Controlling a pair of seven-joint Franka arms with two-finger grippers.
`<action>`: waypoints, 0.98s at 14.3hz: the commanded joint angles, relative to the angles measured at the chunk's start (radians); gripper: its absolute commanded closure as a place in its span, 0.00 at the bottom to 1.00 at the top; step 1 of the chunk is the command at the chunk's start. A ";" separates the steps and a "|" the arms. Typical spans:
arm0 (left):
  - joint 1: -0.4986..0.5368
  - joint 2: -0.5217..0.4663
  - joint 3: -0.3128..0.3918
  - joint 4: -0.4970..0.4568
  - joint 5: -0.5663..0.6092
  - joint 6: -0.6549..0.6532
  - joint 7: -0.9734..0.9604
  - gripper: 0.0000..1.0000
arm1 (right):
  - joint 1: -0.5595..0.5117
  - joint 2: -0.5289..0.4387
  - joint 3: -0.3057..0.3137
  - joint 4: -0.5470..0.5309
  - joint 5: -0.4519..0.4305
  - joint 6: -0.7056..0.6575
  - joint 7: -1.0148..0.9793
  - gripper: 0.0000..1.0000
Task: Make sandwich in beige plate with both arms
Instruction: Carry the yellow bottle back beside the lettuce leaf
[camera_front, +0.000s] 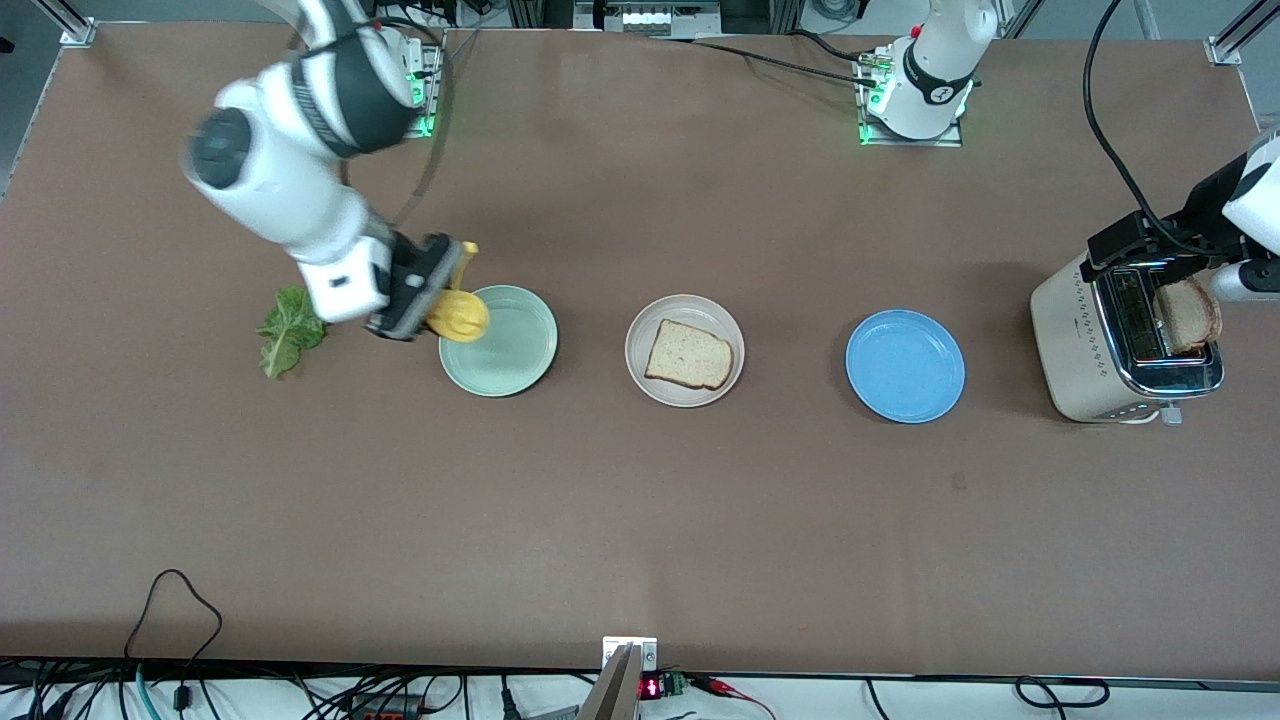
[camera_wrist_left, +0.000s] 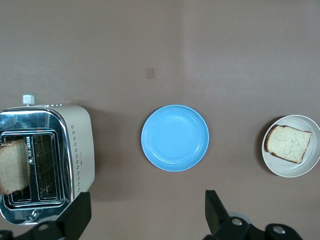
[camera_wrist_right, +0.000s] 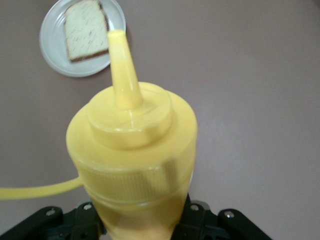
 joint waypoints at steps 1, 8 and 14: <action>-0.004 0.000 -0.005 0.011 0.017 0.000 0.011 0.00 | -0.112 -0.135 0.031 -0.165 0.088 0.009 -0.212 0.93; -0.003 0.000 -0.040 0.011 0.020 -0.005 0.008 0.00 | -0.316 -0.117 0.031 -0.263 0.313 -0.009 -0.701 0.92; 0.006 0.003 -0.039 0.011 0.020 0.000 0.008 0.00 | -0.425 0.032 0.034 -0.285 0.568 -0.022 -1.087 0.92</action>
